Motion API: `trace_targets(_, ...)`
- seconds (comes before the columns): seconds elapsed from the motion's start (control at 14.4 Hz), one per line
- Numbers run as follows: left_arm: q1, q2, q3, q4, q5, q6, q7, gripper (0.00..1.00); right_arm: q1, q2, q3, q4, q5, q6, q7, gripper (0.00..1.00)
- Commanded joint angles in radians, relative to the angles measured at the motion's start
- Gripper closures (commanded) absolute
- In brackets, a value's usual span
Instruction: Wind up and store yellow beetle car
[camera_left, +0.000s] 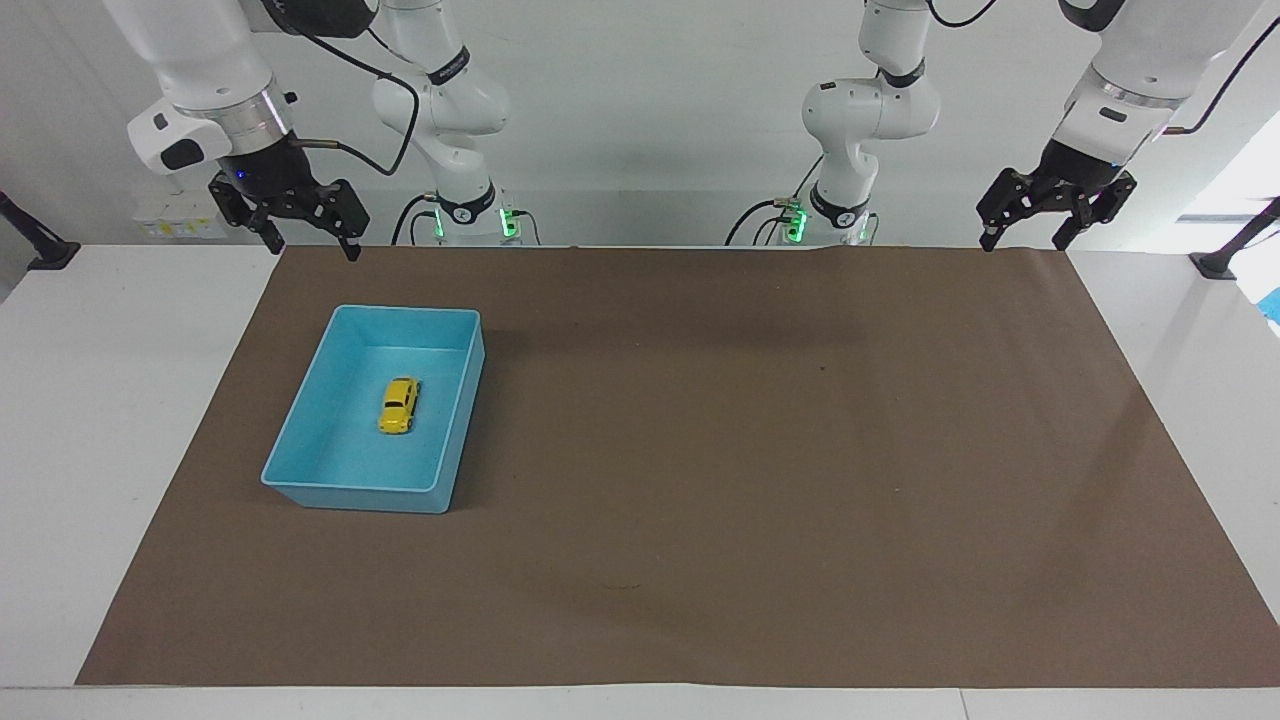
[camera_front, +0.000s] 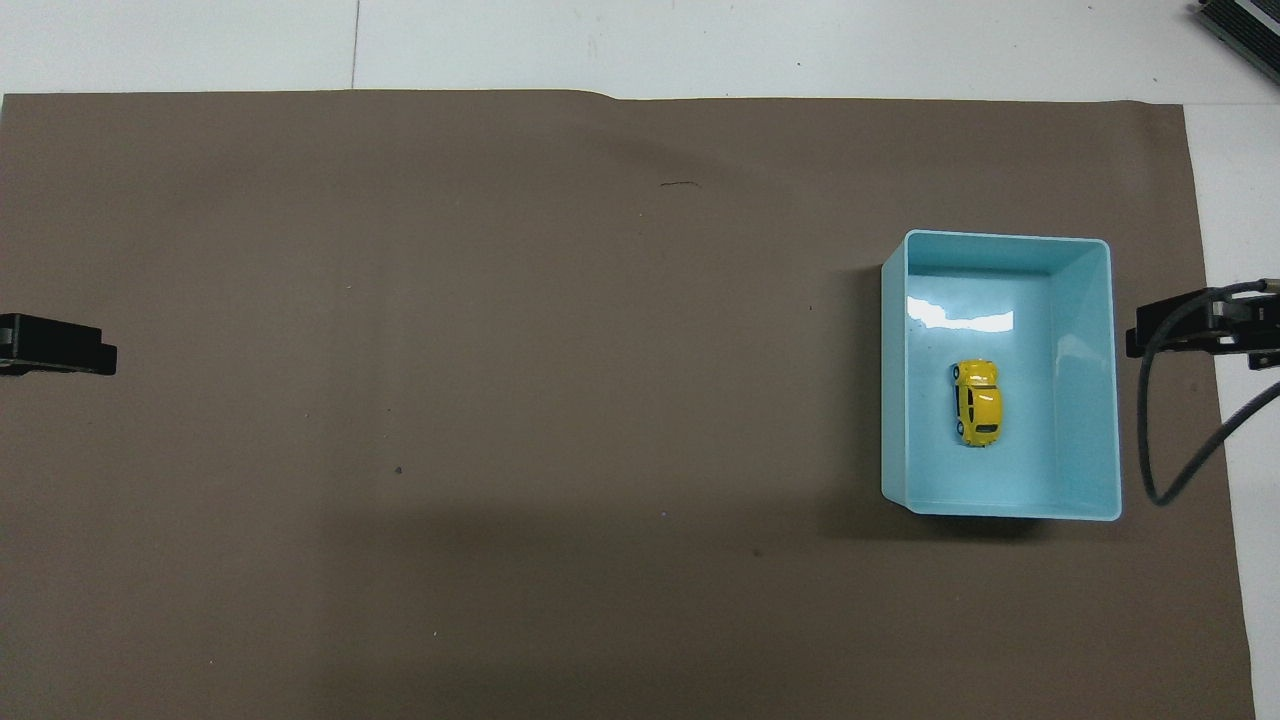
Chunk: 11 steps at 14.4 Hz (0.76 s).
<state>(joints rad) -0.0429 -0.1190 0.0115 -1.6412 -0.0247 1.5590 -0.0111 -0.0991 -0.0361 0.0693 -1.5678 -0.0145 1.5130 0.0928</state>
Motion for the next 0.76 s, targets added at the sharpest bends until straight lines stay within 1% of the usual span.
trace_targets(0.0,0.014,-0.007,-0.010,0.009,0.011,-0.019,0.010,0.00,-0.011,-0.033,0.003,-0.041,0.015,0.009,-0.004,0.00)
trace_targets(0.7,0.014,-0.007,-0.010,0.009,0.011,-0.019,0.010,0.00,-0.011,-0.038,-0.002,-0.043,0.004,-0.022,-0.004,0.00)
